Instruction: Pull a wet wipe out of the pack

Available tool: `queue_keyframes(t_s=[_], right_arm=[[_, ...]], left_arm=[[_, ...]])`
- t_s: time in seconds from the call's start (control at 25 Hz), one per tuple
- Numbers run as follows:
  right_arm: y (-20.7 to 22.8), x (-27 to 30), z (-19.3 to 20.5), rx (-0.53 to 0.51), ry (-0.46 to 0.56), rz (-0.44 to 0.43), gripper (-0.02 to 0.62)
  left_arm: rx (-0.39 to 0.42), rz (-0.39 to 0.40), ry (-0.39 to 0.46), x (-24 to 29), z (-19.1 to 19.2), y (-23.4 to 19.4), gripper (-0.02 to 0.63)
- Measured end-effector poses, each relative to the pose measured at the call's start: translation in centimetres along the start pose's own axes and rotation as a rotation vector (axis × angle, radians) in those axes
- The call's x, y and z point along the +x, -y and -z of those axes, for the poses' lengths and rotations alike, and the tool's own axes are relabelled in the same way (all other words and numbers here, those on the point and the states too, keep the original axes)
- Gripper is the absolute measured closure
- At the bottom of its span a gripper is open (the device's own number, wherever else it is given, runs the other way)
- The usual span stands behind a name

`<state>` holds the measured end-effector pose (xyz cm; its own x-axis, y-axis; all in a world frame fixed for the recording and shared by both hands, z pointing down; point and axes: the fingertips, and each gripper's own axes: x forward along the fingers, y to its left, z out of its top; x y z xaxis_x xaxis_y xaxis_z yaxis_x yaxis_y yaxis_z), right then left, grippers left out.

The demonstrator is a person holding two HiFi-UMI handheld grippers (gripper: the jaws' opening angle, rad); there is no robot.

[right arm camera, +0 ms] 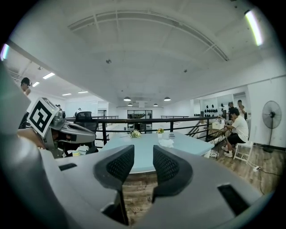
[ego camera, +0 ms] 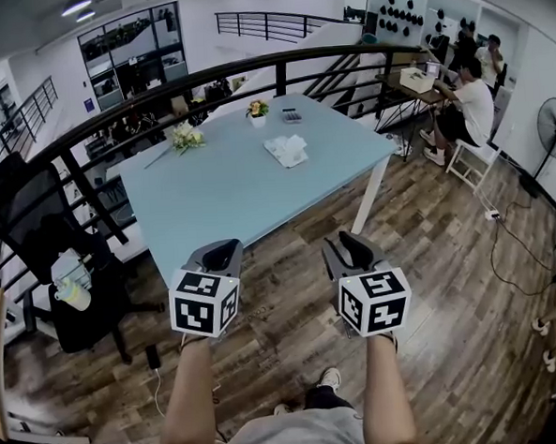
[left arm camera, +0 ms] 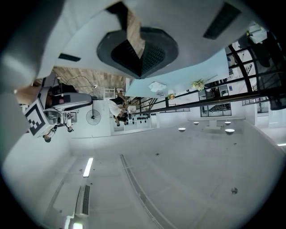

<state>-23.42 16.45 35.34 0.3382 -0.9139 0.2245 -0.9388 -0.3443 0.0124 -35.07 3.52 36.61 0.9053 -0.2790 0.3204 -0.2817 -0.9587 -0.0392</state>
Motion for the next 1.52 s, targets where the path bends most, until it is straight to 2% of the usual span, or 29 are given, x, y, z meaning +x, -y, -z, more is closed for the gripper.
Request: queue_keyframes(t_s=[0.36,0.68,1.52], right_arm=[[0.3,2.2,-0.2,0.001,0.01,-0.043,0.445],[2.8,4.6,-0.2,0.033,0.028,-0.078,0.414],[16.3,12.6,-1.6,0.037,0.009,-0.201,0.35]], left_arm=[[0.0,0.001,-0.008,2.0,-0.1,-0.5,0.611],[-0.001,-0.022,-0.031,5.1,0.0,-0.6,0.611],[-0.025,-0.136,-0.061,18.9,-5.0,1.6,0.611]])
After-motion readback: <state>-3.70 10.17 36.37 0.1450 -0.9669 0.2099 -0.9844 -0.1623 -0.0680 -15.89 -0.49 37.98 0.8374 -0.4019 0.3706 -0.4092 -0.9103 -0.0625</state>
